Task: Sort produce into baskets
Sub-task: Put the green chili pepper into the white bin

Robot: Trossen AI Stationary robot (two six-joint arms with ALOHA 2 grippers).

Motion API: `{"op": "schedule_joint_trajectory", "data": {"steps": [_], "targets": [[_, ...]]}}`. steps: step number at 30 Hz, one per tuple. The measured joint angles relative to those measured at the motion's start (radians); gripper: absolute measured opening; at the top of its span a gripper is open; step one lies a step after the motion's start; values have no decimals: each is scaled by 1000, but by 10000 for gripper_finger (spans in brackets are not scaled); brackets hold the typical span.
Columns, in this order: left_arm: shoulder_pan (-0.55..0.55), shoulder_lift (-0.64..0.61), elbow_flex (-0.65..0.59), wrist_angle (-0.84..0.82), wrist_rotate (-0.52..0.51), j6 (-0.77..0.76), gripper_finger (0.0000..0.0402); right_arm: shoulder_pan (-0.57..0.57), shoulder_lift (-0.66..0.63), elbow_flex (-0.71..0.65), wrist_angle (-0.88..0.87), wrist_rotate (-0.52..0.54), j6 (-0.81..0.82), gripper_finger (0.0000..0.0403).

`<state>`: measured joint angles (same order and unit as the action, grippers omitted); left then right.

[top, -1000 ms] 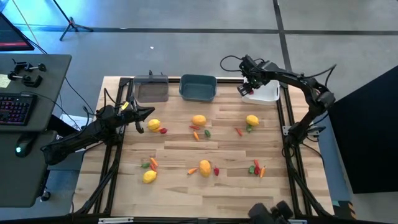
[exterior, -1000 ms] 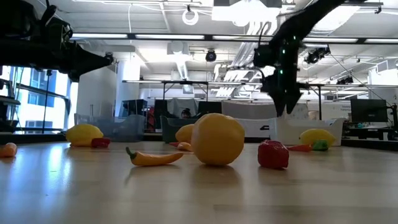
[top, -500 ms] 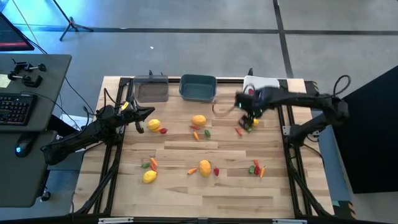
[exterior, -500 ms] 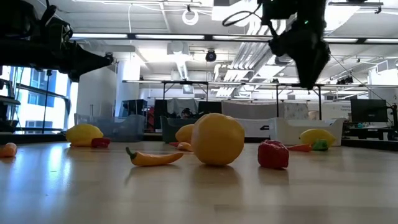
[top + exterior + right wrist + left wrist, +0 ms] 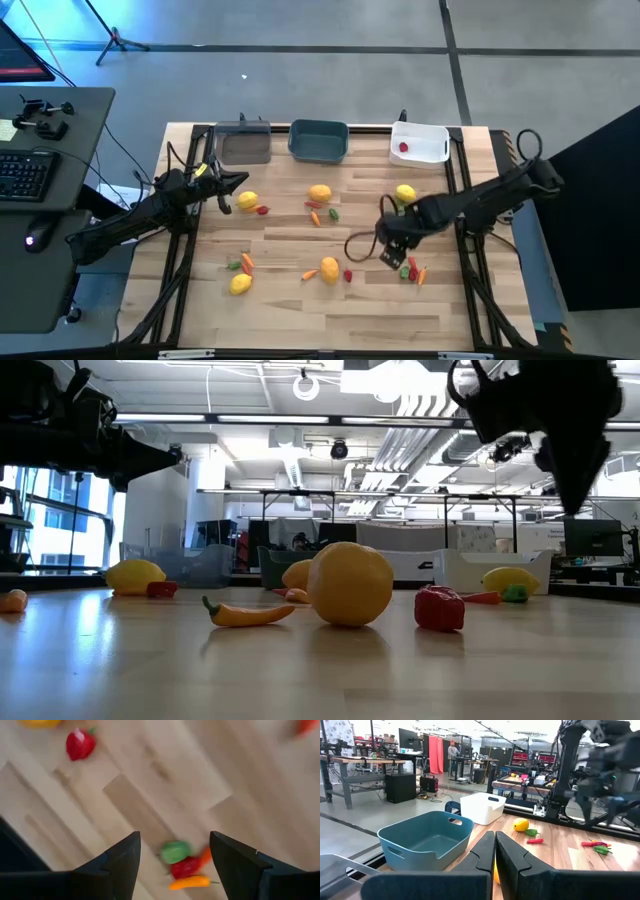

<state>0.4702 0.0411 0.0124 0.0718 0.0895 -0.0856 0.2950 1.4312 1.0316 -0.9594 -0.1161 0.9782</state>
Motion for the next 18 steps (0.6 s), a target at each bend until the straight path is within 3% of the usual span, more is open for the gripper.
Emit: {"op": "schedule_joint_trajectory", "data": {"steps": [5, 9, 18], "targets": [[0, 0, 0, 0, 0, 0, 0, 65, 79, 0, -11, -16, 64, 262], [0, 0, 0, 0, 0, 0, 0, 109, 149, 0, 0, -45, 18, 288], [0, 0, 0, 0, 0, 0, 0, 185, 251, 1, 0, -49, -101, 293]]}}
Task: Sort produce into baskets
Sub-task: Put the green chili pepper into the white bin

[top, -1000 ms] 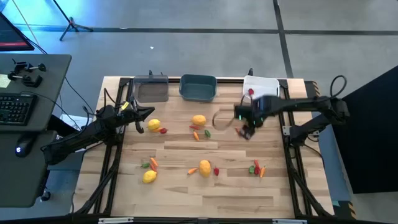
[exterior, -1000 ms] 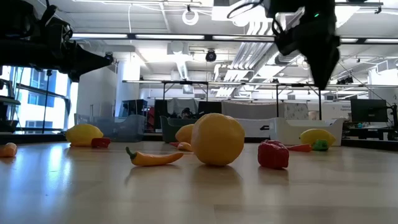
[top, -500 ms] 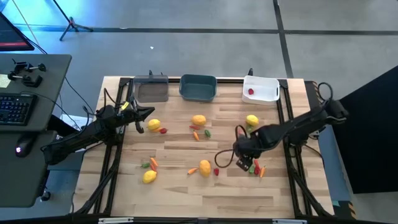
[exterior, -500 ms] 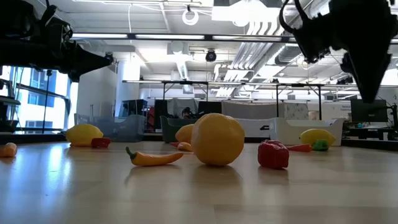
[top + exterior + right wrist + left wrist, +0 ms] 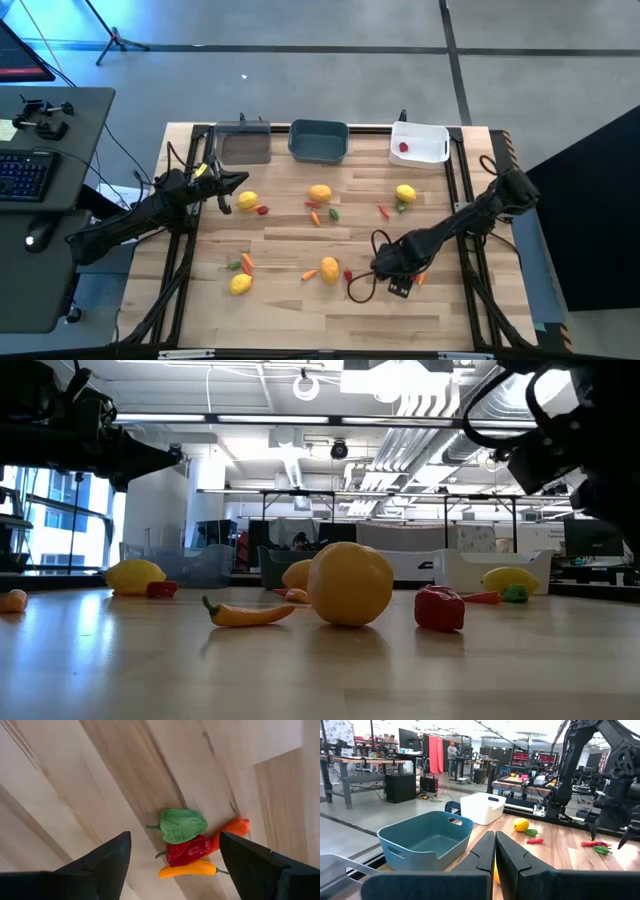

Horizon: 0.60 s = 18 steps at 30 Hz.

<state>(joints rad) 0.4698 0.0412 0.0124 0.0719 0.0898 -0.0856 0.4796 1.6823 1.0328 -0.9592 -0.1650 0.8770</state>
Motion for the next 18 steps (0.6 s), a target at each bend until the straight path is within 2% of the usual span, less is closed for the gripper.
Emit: {"op": "schedule_joint_trajectory", "data": {"steps": [11, 18], "targets": [[0, 0, 0, 0, 0, 0, 0, 25, 63, 0, 3, 41, -40, 290], [0, 0, 0, 0, 0, 0, 0, 25, 94, 0, 34, 34, -68, 251]]}}
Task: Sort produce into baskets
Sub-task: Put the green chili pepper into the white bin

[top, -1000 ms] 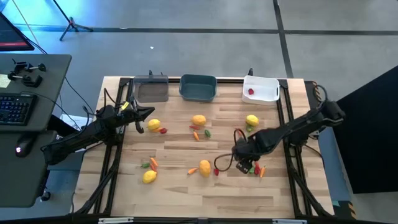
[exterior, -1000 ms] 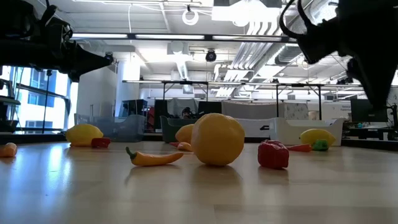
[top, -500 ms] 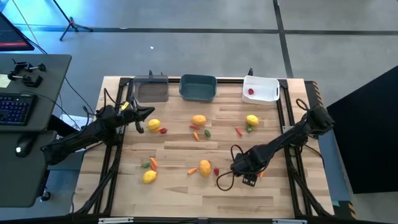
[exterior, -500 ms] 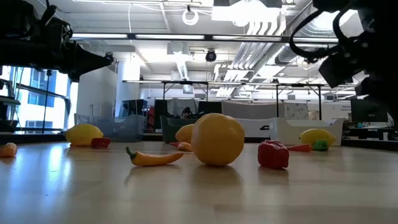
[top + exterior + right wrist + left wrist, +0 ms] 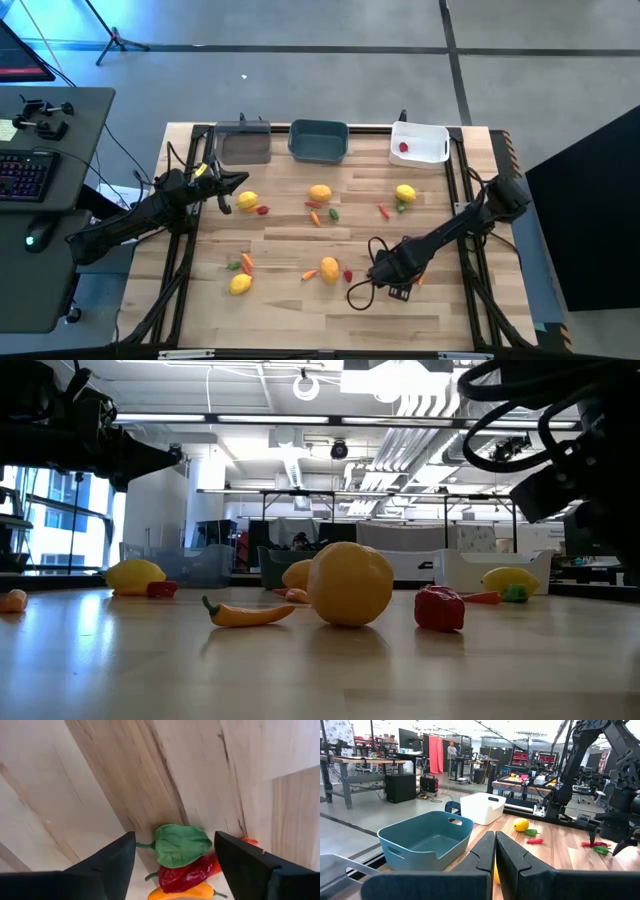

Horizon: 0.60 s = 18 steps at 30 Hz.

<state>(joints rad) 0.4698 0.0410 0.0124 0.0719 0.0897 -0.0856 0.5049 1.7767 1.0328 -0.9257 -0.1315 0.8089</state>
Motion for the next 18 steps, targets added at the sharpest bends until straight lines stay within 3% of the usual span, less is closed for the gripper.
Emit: {"op": "schedule_joint_trajectory", "data": {"steps": [11, 18], "targets": [[0, 0, 0, 0, 0, 0, 0, -1, 10, 0, 0, -55, -6, 158], [0, 0, 0, 0, 0, 0, 0, -29, -57, 2, 4, -64, -23, 137]]}}
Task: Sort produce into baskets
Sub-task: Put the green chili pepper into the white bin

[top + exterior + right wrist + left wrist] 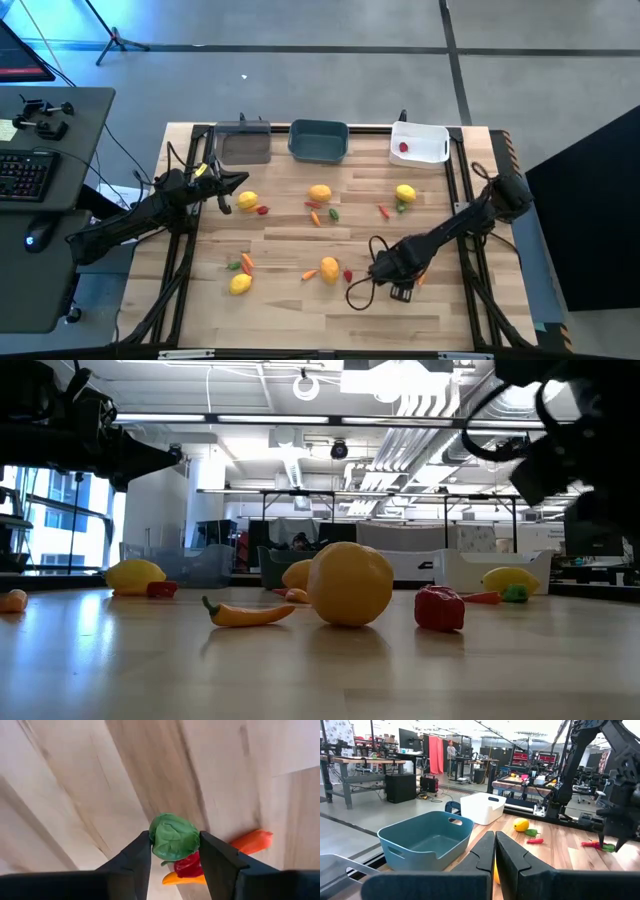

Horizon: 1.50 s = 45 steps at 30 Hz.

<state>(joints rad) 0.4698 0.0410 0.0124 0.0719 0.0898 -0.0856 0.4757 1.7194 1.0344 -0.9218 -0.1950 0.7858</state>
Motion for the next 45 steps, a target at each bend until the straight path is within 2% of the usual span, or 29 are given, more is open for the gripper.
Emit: {"op": "schedule_joint_trajectory", "data": {"steps": [5, 9, 17, 22, 27, 35, 41, 45], "targets": [[0, 0, 0, 0, 0, 0, 0, -94, -87, 0, -4, 46, -3, 136], [0, 0, 0, 0, 0, 0, 0, -238, -172, 0, -52, 122, -97, 135], [0, 0, 0, 0, 0, 0, 0, -709, -290, 1, -112, 318, -367, 135], [0, 0, 0, 0, 0, 0, 0, -1004, -294, 1, -85, 401, -505, 135], [0, 0, 0, 0, 0, 0, 0, -1223, -292, 1, 25, 425, -593, 135], [0, 0, 0, 0, 0, 0, 0, -1381, -196, 1, 183, 386, -660, 135], [0, 0, 0, 0, 0, 0, 0, -1420, -113, 1, 233, 389, -657, 136], [0, 0, 0, 0, 0, 0, 0, -1425, -89, 1, 229, 409, -656, 153]]}}
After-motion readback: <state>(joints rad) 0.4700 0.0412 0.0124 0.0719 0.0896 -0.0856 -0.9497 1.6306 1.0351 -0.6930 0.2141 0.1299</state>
